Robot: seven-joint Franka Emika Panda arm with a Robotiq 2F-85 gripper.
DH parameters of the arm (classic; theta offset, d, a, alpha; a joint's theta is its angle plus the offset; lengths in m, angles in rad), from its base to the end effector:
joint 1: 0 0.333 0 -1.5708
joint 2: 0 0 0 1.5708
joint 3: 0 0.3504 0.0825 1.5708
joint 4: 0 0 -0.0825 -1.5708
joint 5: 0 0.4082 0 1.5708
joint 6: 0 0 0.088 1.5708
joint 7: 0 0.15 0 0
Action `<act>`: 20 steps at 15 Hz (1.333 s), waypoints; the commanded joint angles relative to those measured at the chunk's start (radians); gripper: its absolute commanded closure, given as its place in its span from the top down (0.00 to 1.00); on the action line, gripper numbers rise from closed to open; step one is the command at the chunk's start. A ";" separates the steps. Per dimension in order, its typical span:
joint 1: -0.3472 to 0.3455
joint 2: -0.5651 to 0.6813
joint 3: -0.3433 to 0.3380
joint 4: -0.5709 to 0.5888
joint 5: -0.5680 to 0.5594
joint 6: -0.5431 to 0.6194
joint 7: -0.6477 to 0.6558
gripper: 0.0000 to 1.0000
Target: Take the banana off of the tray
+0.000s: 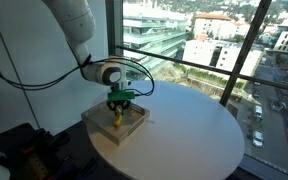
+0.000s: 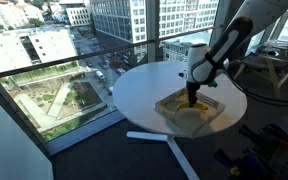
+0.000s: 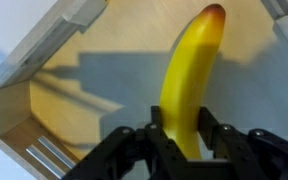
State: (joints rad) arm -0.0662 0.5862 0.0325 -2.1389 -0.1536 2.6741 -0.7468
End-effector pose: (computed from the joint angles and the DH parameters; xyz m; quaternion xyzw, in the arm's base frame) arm 0.5831 -0.0167 0.0852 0.9111 0.4107 -0.0319 0.0126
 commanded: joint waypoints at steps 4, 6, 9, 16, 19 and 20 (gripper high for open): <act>0.008 -0.089 0.006 -0.009 -0.028 -0.094 0.051 0.16; 0.010 -0.113 0.010 -0.013 -0.024 -0.125 0.056 0.16; 0.009 -0.147 0.016 -0.013 -0.015 -0.169 0.056 0.16; 0.003 -0.225 0.021 -0.012 0.007 -0.233 0.070 0.16; 0.007 -0.257 0.017 -0.011 0.016 -0.268 0.098 0.16; 0.009 -0.268 0.016 -0.010 0.017 -0.282 0.111 0.16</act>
State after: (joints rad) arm -0.0547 0.3712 0.0432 -2.1393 -0.1490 2.4412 -0.6805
